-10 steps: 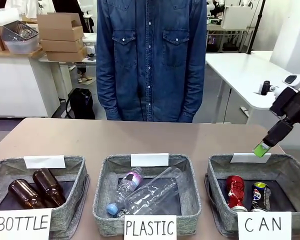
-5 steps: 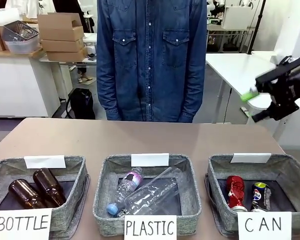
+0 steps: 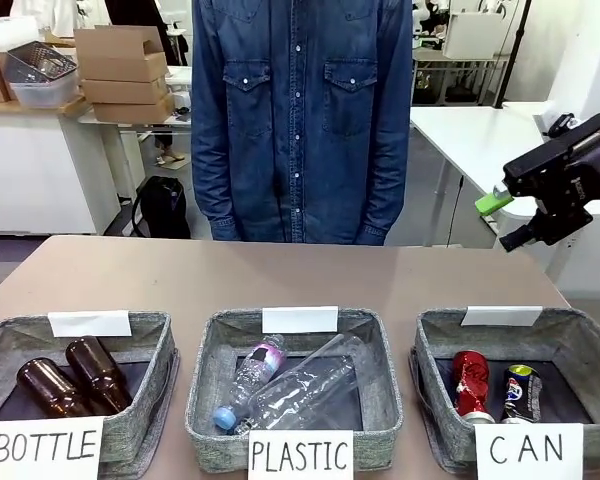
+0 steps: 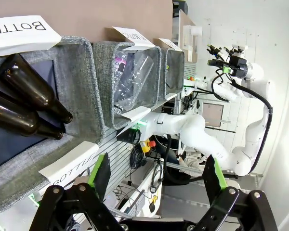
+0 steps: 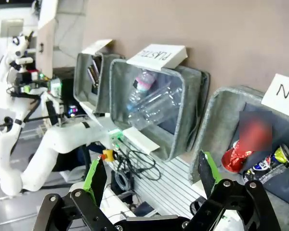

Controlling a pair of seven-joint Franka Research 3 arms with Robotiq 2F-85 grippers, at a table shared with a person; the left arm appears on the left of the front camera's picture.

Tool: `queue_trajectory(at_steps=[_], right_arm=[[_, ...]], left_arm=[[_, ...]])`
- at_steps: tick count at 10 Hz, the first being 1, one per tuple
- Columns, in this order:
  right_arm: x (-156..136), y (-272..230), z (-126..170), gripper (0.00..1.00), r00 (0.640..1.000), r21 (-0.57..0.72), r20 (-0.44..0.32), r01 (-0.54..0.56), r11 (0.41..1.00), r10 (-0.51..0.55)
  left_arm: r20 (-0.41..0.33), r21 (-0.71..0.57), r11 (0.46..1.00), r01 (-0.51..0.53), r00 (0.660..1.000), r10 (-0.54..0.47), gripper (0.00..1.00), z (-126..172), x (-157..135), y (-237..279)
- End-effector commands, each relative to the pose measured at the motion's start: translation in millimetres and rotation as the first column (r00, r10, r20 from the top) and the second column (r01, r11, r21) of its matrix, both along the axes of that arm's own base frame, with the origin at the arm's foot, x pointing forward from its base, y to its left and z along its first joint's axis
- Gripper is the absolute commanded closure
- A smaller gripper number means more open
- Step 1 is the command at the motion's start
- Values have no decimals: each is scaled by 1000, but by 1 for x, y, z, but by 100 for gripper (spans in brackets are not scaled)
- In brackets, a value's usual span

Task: Sort the can waste into the basket.
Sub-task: Pick up the can waste from the table and place it in the right Fabric basket.

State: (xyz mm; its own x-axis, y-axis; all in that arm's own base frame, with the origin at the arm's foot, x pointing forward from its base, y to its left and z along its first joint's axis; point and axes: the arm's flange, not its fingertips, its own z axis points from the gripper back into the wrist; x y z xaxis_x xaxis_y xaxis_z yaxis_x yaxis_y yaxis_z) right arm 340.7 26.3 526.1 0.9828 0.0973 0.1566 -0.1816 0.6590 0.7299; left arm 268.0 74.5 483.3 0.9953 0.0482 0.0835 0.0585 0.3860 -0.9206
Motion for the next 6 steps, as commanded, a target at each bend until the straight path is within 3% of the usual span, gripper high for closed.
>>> queue_trajectory(at_steps=[1, 6], right_arm=[[-2, -6, -1, 0, 1000, -4, 14, -9, 1000, 9], [-2, -6, -1, 0, 1000, -4, 14, -9, 1000, 9]], left_arm=[[14, -2, 1000, 16, 1000, -16, 0, -2, -3, 2], [14, -2, 1000, 16, 1000, -16, 0, -2, -3, 2]])
